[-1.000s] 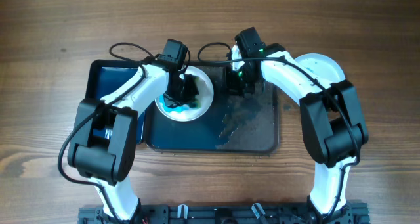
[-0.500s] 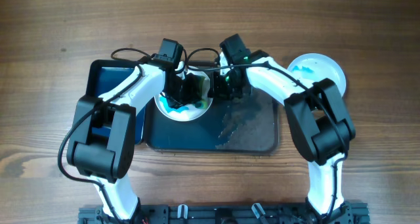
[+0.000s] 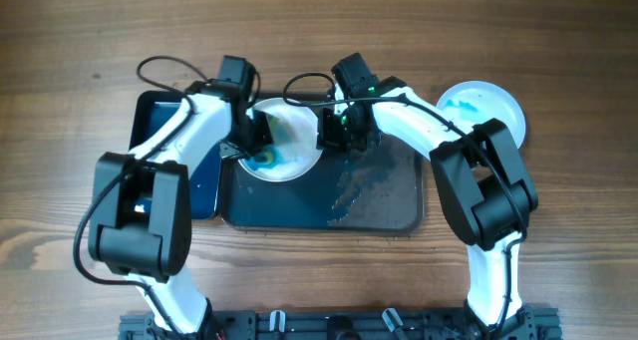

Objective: Clean dirty plates on tray and stack at the side
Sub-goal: 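Hold plate with right gripper and scrub it with left-held sponge, then carry plate right with right gripper and stack on plate pile, then lower sponge into blue water tray with left gripper and release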

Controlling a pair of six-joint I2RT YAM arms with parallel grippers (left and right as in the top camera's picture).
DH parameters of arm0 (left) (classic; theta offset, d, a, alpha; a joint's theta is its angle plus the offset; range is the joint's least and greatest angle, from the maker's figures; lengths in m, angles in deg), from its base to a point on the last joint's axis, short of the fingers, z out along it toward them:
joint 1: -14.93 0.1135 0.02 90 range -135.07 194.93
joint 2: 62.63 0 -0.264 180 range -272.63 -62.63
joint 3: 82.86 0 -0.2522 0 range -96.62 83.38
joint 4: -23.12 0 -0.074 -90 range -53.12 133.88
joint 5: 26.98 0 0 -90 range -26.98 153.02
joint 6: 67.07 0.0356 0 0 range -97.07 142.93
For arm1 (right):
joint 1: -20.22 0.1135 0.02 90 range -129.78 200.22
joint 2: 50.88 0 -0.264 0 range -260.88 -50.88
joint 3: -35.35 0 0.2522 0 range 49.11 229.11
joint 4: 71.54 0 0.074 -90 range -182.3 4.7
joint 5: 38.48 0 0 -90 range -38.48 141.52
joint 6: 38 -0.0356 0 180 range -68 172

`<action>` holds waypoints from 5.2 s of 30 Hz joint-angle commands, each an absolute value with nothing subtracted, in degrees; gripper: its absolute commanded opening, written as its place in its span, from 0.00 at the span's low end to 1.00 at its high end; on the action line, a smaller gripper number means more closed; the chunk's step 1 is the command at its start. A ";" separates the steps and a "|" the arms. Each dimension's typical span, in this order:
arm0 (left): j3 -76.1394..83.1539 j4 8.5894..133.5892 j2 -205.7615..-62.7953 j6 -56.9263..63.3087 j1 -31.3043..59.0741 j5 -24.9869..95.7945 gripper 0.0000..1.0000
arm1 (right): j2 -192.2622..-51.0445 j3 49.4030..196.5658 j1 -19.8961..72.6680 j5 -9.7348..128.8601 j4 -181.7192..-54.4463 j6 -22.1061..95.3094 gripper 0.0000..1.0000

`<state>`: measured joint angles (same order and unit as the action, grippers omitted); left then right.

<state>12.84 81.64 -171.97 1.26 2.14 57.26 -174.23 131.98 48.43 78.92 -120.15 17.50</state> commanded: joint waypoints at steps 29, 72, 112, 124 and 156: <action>12.18 81.85 -171.18 -5.43 -3.98 50.57 0.04 | -176.04 132.72 48.28 81.26 -119.62 19.05 0.04; -10.37 92.26 -163.05 -0.62 17.94 48.78 0.04 | -148.75 136.13 75.49 -20.05 -136.06 38.46 0.04; -10.33 94.20 -163.16 0.25 17.90 63.84 0.04 | -152.24 118.12 3.12 53.85 -132.74 22.18 0.46; -4.62 99.43 -163.25 16.97 18.18 68.23 0.04 | -150.56 134.40 10.51 67.77 -138.68 31.07 0.52; 6.72 84.70 -150.11 14.61 21.00 50.42 1.00 | -136.64 145.01 20.39 52.38 -141.13 38.85 0.60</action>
<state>6.92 84.45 -150.73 15.11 21.20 54.42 -143.30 140.83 19.93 54.70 -141.04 35.64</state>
